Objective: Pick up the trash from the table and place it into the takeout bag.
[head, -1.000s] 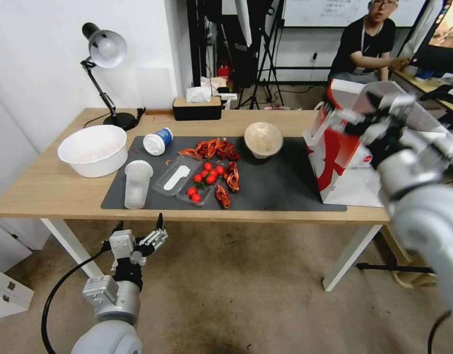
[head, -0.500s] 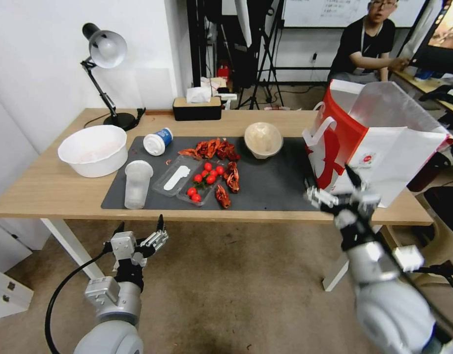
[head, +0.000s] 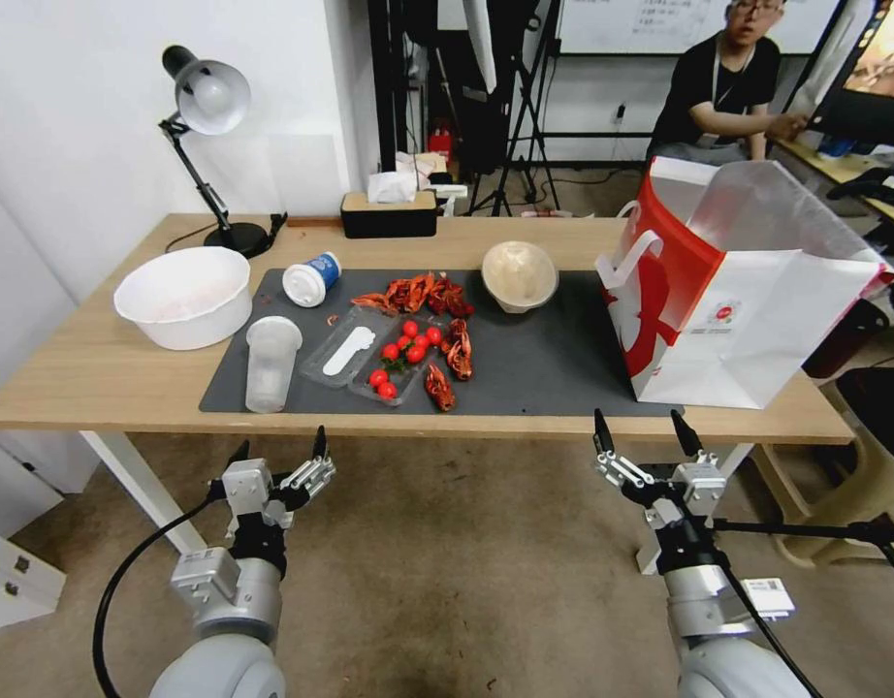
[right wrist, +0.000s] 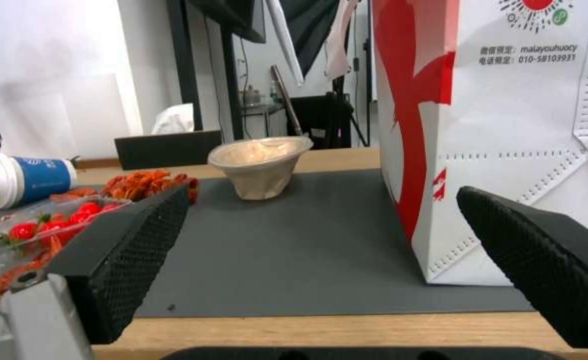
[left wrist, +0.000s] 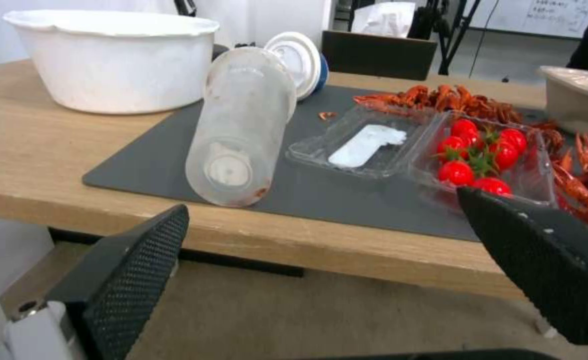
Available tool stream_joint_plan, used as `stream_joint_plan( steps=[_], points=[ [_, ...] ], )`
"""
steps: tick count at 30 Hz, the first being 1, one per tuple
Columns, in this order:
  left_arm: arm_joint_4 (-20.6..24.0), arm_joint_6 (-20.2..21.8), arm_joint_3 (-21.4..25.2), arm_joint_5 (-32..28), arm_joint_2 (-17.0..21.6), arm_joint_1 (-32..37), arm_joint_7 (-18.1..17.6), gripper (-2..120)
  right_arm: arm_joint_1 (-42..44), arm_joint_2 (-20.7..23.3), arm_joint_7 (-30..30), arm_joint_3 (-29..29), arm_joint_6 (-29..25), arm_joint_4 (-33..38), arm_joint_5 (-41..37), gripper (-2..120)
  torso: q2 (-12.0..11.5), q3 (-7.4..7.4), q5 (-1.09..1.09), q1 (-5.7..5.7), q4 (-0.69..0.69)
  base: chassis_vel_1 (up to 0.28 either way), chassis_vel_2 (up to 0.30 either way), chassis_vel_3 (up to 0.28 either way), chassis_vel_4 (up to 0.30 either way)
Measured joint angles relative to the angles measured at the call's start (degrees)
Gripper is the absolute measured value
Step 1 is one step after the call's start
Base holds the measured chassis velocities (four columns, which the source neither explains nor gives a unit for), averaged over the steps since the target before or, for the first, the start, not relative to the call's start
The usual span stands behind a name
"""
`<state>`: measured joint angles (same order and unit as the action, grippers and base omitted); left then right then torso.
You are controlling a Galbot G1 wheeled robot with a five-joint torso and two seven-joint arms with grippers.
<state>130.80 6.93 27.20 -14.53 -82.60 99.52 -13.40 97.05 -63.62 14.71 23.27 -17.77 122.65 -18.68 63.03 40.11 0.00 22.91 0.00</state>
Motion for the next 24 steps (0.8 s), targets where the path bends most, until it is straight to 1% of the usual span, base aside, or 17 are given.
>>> stream_joint_plan(
  steps=[7, 12, 24],
  points=[
    [0.27, -0.40, 0.22, 0.04, 0.15, 0.78, 0.00, 100, -0.61, 0.54, -0.07, -0.32, 0.33, -0.08, -0.01, 100, 0.00, 0.00, 0.00, 0.00, 0.00, 0.000, 0.000, 0.000, 0.000],
    [0.19, -1.16, 0.18, 0.16, 0.05, 0.87, 0.00, 100, -2.72, 0.83, -0.05, -1.11, 2.01, -0.11, -0.27, 100, 0.00, 0.00, 0.00, 0.01, 0.00, 0.000, 0.000, 0.000, 0.000],
    [0.39, -1.34, 0.41, 0.51, -0.02, 1.15, -0.07, 100, -11.27, 1.42, 0.89, -5.14, 5.90, -1.33, -0.73, 100, 0.00, 0.00, 0.00, 0.01, 0.00, 0.000, 0.000, 0.000, 0.000]
  ],
)
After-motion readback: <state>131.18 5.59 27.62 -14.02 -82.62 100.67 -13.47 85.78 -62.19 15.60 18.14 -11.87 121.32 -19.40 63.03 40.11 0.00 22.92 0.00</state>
